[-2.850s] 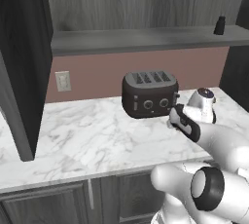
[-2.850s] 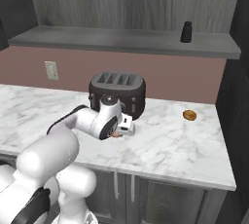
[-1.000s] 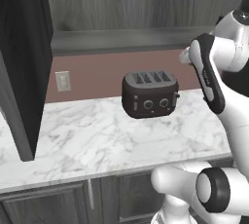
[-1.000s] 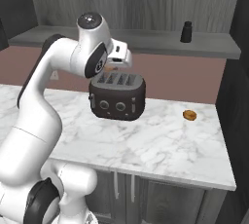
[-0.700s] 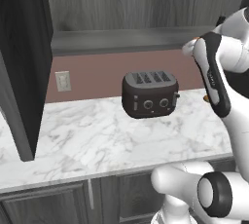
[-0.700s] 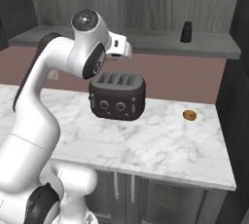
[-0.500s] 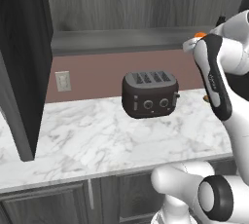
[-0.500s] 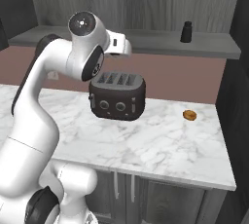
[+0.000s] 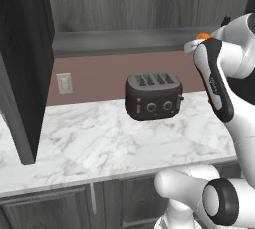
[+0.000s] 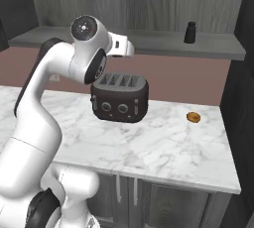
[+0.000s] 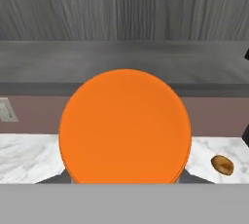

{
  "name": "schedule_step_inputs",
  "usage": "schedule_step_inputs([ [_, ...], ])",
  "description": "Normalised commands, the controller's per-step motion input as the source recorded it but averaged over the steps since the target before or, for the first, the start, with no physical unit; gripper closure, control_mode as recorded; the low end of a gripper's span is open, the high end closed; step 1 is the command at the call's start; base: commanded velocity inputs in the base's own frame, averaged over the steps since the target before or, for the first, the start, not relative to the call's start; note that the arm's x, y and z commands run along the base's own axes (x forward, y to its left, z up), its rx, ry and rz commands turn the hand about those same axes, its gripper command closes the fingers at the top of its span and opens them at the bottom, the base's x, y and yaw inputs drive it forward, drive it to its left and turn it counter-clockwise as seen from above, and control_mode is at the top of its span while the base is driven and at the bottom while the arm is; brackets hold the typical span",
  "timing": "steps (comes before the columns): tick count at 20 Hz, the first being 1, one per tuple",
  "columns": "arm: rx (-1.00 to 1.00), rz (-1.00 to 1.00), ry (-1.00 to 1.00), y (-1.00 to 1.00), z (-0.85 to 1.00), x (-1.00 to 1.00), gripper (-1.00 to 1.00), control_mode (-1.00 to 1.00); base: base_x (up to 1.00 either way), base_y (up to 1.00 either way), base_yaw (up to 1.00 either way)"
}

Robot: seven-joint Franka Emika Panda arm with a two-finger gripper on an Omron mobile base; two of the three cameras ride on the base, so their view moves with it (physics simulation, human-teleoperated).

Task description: Pick the jam and yogurt from the counter and place them in the cabinets closest to them.

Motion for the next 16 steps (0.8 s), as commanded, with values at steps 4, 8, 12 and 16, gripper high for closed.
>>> schedule_step_inputs([
  [4,0.0,-0.03,0.0,0.05,0.07,0.33,1.0,-1.0,0.0,0.0,0.0],
  [8,0.0,-0.03,0.0,0.02,0.16,0.27,1.0,-1.0,0.0,0.0,0.0],
  [12,0.0,-0.03,0.0,0.0,0.16,0.23,1.0,-1.0,0.0,0.0,0.0],
  [16,0.0,0.0,0.0,0.0,0.05,0.19,1.0,-1.0,0.0,0.0,0.0],
])
